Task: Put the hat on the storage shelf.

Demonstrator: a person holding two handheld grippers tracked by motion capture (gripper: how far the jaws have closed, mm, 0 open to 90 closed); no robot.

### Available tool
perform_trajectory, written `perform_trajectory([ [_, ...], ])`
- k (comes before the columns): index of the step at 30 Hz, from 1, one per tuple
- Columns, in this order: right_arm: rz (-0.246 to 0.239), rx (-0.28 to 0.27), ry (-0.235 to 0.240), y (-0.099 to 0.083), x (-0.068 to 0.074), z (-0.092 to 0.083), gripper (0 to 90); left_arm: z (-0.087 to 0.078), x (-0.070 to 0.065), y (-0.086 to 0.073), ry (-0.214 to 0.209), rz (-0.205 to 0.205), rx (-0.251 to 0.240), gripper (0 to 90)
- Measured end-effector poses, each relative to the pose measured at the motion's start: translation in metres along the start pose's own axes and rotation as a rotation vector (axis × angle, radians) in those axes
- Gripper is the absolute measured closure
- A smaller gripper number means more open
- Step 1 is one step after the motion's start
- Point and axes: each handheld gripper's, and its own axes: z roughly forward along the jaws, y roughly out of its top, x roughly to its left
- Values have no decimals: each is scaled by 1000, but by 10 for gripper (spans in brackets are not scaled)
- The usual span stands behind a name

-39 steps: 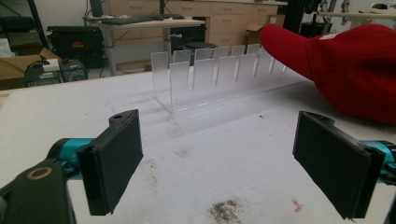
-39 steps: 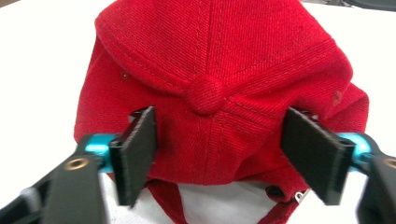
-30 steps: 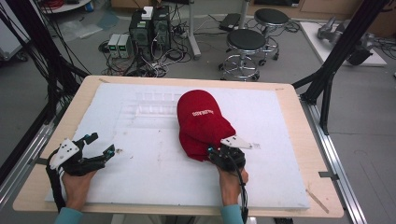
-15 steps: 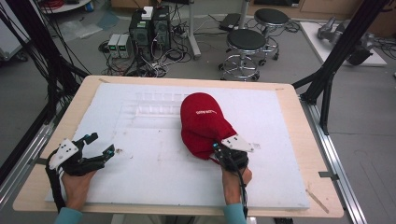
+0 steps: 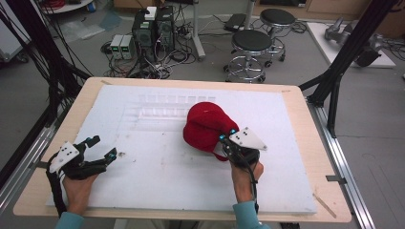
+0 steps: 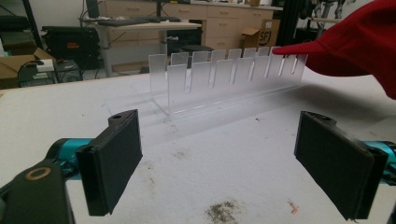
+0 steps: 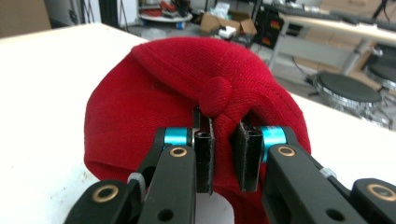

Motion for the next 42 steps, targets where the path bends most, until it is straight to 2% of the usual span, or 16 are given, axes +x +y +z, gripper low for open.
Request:
perform_trajectory([
  [2,-16,-17,2,5,-1,-2,805,0,0,0,-1,1,1,153],
  [8,-20,-64,14,18,-7,-7,805,0,1,0,-3,-10,1,153],
  [17,-22,-134,131,30,-17,-14,805,0,3,1,-19,-23,3,153],
  [23,-36,-120,208,37,-18,-15,805,1,3,2,-25,-20,-8,153],
  [25,-25,-117,251,37,-19,-13,806,0,3,5,-48,-19,-2,153],
  [28,-8,-102,317,37,-22,-8,810,0,4,13,-107,-27,-5,153],
  [29,-8,-102,317,37,-22,-8,810,0,4,13,-107,-27,-5,153],
  [30,0,-84,364,36,-23,-4,812,0,4,15,-123,-23,-7,153],
  [31,5,-83,389,35,-24,-2,812,-1,5,16,-143,-22,-11,153],
  [33,7,-81,405,35,-24,0,813,-1,5,16,-157,-21,-9,153],
  [34,17,-86,456,35,-26,3,813,0,4,19,-187,-20,11,153],
  [36,19,-93,490,35,-28,6,813,1,4,21,-204,-22,23,152],
  [37,23,-91,502,35,-28,7,813,1,2,26,-234,-21,37,152],
  [38,22,-90,513,35,-29,8,813,1,2,26,-234,-21,37,151],
  [39,18,-92,530,35,-30,10,812,1,-1,31,-267,-22,43,147],
  [42,10,-97,580,36,-30,12,811,3,-5,41,-316,-9,65,147],
])
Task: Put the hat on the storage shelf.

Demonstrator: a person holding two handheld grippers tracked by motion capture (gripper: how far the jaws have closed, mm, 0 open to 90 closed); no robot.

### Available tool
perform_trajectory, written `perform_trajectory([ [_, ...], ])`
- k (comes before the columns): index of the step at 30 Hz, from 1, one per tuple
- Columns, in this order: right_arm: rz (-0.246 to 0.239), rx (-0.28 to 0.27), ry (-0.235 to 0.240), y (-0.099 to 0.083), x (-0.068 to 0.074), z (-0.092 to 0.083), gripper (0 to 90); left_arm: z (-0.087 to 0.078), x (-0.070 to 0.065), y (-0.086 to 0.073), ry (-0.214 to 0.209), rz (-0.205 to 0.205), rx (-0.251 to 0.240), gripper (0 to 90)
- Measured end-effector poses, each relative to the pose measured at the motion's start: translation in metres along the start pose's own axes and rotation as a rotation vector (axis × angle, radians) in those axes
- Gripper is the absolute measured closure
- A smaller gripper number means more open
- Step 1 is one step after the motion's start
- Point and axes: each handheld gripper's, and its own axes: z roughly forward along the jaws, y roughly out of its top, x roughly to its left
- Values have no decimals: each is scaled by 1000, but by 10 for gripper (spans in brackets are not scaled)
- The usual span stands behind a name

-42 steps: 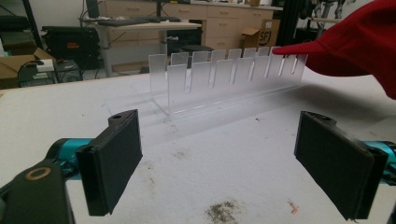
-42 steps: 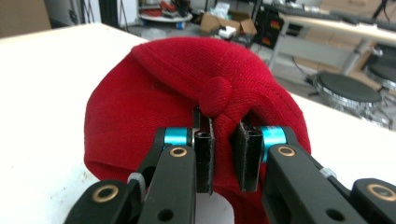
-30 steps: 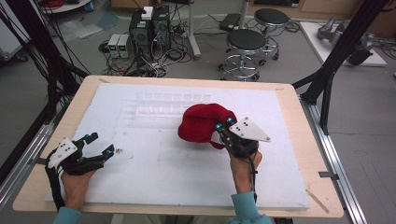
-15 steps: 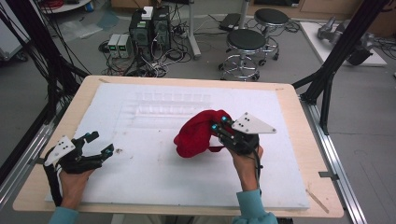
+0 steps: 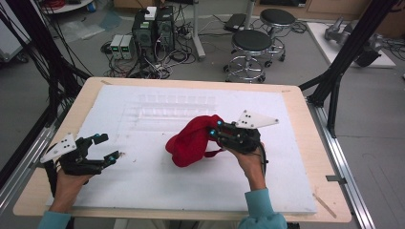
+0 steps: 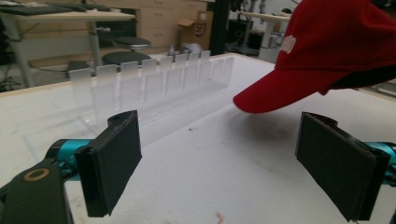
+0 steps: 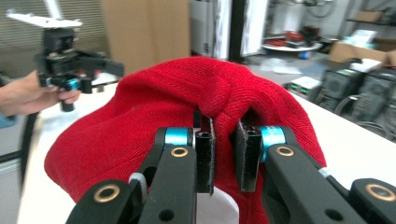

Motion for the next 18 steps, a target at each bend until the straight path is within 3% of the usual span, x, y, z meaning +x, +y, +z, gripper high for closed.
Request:
perform_trajectory([
  [3,-7,-4,39,0,-1,1,811,2,-2,8,-21,18,21,147],
  [4,-16,-3,48,1,0,2,811,3,-2,13,-39,20,32,147],
  [5,-26,1,88,3,0,3,811,4,-2,17,-56,20,38,146],
  [7,-31,0,98,4,0,4,811,7,-2,26,-80,30,48,146],
  [10,-62,2,151,9,1,8,811,10,-2,38,-132,27,54,146],
  [14,-79,10,185,12,3,14,811,22,-6,59,-233,35,76,146],
  [15,-87,12,194,13,3,16,811,22,-6,59,-233,35,76,146],
  [18,-95,20,203,13,4,20,811,32,-11,70,-288,45,92,145],
])
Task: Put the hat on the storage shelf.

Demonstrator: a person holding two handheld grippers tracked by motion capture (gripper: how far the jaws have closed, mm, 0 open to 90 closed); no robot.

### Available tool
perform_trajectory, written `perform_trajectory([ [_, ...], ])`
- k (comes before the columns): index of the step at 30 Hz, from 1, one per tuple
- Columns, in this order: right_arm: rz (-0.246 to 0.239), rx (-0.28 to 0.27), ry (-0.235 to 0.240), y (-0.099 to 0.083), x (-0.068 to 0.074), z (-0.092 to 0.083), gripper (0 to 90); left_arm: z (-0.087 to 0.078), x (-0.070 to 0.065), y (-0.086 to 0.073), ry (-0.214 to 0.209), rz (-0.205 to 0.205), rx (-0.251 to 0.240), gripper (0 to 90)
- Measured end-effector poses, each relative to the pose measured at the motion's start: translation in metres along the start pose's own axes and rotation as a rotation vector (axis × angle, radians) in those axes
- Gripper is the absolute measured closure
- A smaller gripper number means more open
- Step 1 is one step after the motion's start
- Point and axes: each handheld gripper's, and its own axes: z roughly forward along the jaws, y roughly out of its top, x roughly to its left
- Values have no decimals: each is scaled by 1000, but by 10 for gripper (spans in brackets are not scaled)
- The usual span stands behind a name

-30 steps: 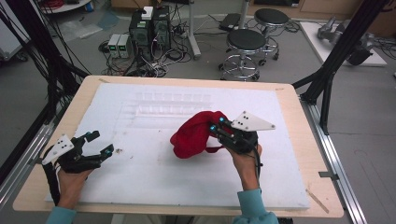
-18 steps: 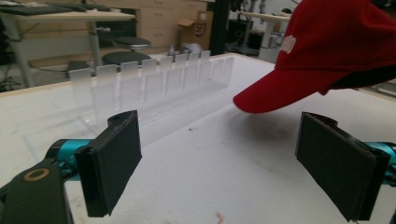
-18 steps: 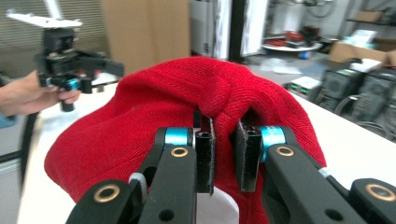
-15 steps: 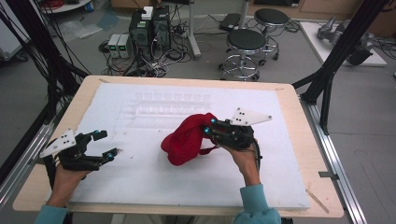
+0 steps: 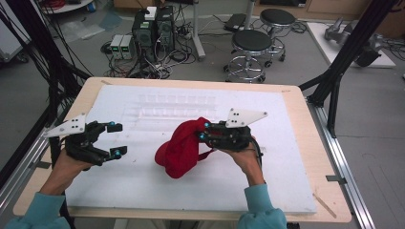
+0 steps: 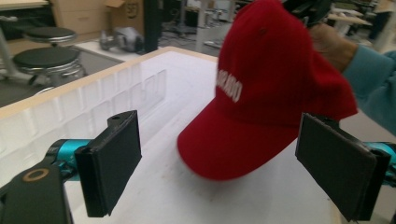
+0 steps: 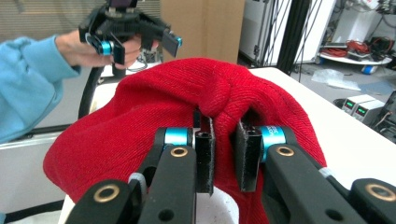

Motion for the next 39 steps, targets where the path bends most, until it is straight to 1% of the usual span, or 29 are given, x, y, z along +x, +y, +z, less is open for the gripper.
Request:
perform_trajectory([
  [1,1,5,9,0,0,2,810,5,0,5,-18,4,11,144],
  [2,-3,11,14,1,0,5,811,11,1,10,-46,7,13,141],
  [3,-3,11,14,1,0,5,811,11,1,10,-46,7,13,141],
  [4,-9,19,24,2,1,7,810,18,2,16,-71,5,19,141],
  [5,-9,19,24,2,1,7,810,18,2,16,-71,5,19,141],
  [7,-10,22,33,3,2,8,811,26,3,22,-82,16,31,141],
  [9,-8,26,50,6,2,10,810,32,3,26,-93,29,31,141],
  [10,-3,30,54,7,1,11,810,37,3,30,-107,40,34,142],
  [11,-2,34,62,7,1,12,810,40,2,32,-110,49,35,142],
  [12,-3,41,66,8,1,13,810,47,2,37,-126,74,33,142],
  [13,-6,50,71,9,2,13,810,50,3,39,-141,74,33,142],
  [14,-9,59,78,11,2,14,810,50,3,39,-141,74,33,142],
  [16,-12,68,83,12,2,15,810,59,5,43,-178,72,40,141],
  [17,-18,84,90,14,3,17,810,68,6,46,-204,74,61,138],
  [18,-22,84,92,15,3,18,810,68,6,46,-204,74,61,134],
  [20,-23,91,96,16,3,18,810,80,4,48,-236,86,85,119],
  [21,-26,91,96,16,3,19,810,80,4,48,-236,86,85,119],
  [22,-26,94,98,17,3,19,809,84,3,48,-246,88,94,119],
  [23,-25,96,92,17,3,19,809,89,2,49,-267,90,108,118],
  [24,-25,96,92,17,3,19,809,89,2,49,-267,90,108,118],
  [29,-39,111,93,18,4,21,808,102,1,50,-302,87,140,118],
  [30,-39,111,93,18,4,21,808,102,1,50,-302,87,140,118],
  [31,-42,111,97,18,4,21,808,106,2,50,-315,89,158,118],
  [32,-45,111,98,18,4,21,808,106,2,50,-315,89,158,118],
  [34,-46,113,100,18,5,21,808,110,2,49,-329,79,171,118],
  [35,-54,115,102,18,5,22,808,111,3,48,-333,80,176,118],
  [37,-52,117,104,18,6,22,808,114,2,47,-342,84,181,118],
  [38,-55,115,107,18,6,23,808,116,0,47,-353,82,183,118],
  [39,-55,115,107,18,6,23,808,116,0,47,-353,82,183,119],
])
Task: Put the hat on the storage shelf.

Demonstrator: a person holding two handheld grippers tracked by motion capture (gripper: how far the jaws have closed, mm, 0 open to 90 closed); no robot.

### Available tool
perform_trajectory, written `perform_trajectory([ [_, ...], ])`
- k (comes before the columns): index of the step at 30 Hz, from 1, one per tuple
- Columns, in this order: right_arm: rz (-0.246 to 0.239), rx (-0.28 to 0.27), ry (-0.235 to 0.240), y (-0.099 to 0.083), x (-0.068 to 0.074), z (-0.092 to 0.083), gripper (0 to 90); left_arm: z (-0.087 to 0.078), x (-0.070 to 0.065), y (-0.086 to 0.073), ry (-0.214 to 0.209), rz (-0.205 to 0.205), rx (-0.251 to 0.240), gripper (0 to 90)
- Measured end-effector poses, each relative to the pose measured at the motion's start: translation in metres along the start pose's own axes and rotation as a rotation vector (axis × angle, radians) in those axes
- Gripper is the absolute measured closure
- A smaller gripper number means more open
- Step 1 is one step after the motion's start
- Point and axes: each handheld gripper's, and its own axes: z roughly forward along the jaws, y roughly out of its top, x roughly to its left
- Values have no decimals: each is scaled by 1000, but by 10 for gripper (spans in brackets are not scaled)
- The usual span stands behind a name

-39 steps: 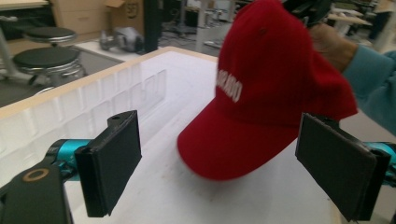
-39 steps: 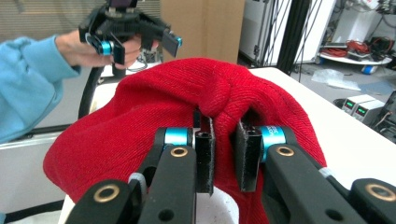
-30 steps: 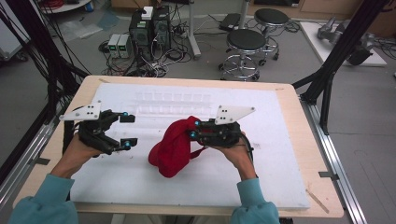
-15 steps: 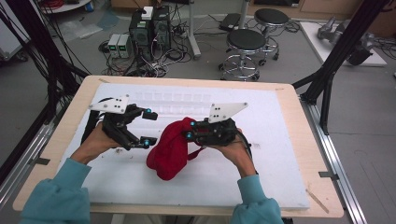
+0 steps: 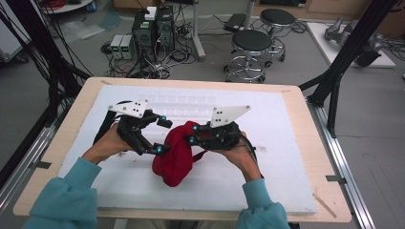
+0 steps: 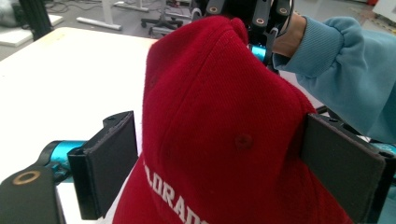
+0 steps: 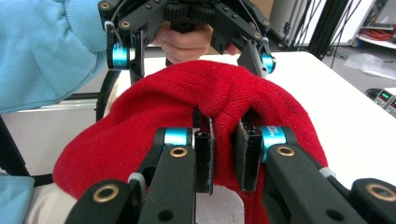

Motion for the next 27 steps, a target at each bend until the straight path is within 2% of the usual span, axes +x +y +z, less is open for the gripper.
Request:
perform_trajectory([
  [7,-15,2,15,3,1,4,807,8,-1,3,-39,3,18,122],
  [15,-22,6,20,4,2,6,807,11,-2,4,-61,-4,36,138],
  [18,-26,6,20,5,3,8,806,12,-3,4,-74,8,48,203],
  [21,-28,8,22,5,3,8,806,13,-4,4,-73,0,58,264],
  [22,-28,11,24,5,3,8,805,12,-5,4,-73,4,64,348],
  [24,-28,11,24,5,3,8,805,12,-5,5,-61,16,78,366],
  [25,-28,14,21,5,3,8,805,11,-6,5,-56,15,82,435],
  [27,-28,14,21,5,3,8,805,10,-5,5,-50,16,88,454],
])
